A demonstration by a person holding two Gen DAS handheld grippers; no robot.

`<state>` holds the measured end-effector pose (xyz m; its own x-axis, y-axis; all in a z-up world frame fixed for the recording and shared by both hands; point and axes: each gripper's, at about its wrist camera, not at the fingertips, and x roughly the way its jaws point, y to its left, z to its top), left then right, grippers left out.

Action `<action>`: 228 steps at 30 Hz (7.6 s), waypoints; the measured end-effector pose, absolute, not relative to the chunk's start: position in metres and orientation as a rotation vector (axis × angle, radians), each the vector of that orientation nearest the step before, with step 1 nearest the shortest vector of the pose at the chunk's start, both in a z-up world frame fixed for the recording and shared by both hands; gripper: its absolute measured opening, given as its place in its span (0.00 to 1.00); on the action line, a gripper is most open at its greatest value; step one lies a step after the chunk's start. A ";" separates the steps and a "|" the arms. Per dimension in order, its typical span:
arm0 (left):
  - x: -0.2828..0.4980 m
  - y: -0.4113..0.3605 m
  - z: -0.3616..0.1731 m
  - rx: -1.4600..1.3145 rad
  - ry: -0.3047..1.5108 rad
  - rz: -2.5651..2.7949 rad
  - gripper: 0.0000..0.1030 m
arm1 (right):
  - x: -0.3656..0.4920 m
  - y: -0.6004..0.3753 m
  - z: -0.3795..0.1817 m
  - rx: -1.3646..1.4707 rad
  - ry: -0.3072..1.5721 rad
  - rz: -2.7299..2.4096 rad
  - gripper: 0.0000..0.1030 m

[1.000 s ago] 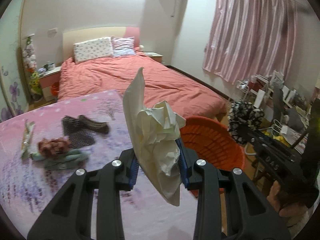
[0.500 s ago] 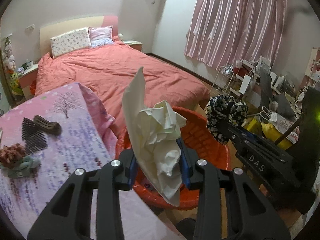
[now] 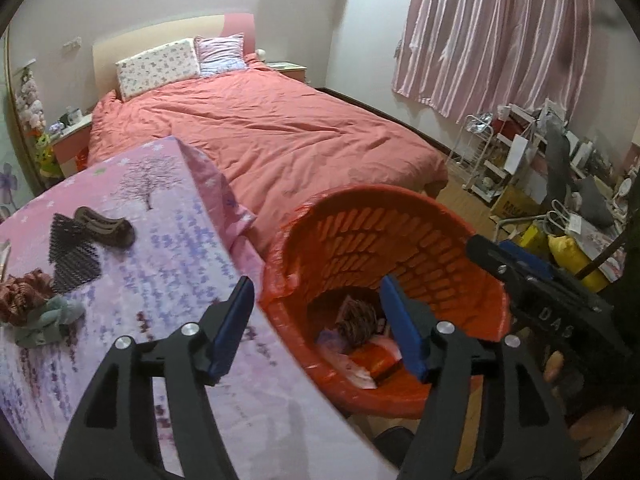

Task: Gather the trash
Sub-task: 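Move both open grippers back over the bed cover toward the remaining items, then grasp the brown plaid scrunchie with the left gripper while the right gripper grasps the green towel, then carry the scrunchie and towel over the orange basket and open both grippers, then move both open grippers back over the bed cover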

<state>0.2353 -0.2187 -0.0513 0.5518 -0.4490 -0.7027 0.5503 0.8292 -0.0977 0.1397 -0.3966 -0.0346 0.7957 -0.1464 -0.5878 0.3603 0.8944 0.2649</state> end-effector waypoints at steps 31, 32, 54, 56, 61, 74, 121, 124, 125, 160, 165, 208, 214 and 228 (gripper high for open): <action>0.337 0.010 -0.065 0.030 0.808 0.012 0.54 | 0.174 -0.271 -0.041 0.190 0.700 -0.059 0.59; 0.337 0.012 -0.065 0.023 0.807 0.003 0.50 | 0.174 -0.267 -0.041 0.184 0.703 -0.054 0.59; 0.254 0.147 -0.082 -0.110 0.812 0.044 0.50 | 0.210 -0.160 -0.054 0.093 0.781 0.120 0.59; 0.254 0.148 -0.083 -0.094 0.807 0.040 0.55 | 0.216 -0.150 -0.055 0.082 0.787 0.137 0.59; 0.261 0.149 -0.088 -0.132 0.841 0.013 0.55 | 0.241 -0.128 -0.055 0.073 0.787 0.164 0.58; 0.262 0.159 -0.093 -0.177 0.869 0.001 0.57 | 0.285 -0.117 -0.071 0.079 0.872 0.160 0.18; 0.257 0.143 -0.082 -0.138 0.828 -0.054 0.89 | 0.246 -0.112 -0.076 0.012 0.877 0.173 0.16; 0.269 0.137 -0.089 -0.109 0.870 -0.033 0.89 | 0.246 -0.113 -0.076 0.038 0.879 0.183 0.16; 0.271 0.137 -0.091 -0.107 0.881 -0.026 0.89 | 0.246 -0.114 -0.077 0.046 0.880 0.186 0.16; 0.242 0.104 -0.021 -0.054 0.741 -0.065 0.35 | 0.191 -0.179 0.008 0.185 0.635 0.141 0.15; 0.229 0.078 0.003 -0.046 0.695 -0.115 0.35 | 0.173 -0.196 0.024 0.191 0.568 0.091 0.15; 0.225 -0.247 -0.032 0.112 0.739 -0.656 0.52 | 0.144 -0.412 -0.019 0.436 0.500 -0.311 0.28; 0.234 -0.237 -0.047 0.123 0.767 -0.616 0.65 | 0.146 -0.410 -0.035 0.448 0.557 -0.312 0.47; 0.248 -0.174 -0.053 0.125 0.771 -0.472 0.71 | 0.152 -0.387 -0.029 0.378 0.596 -0.285 0.53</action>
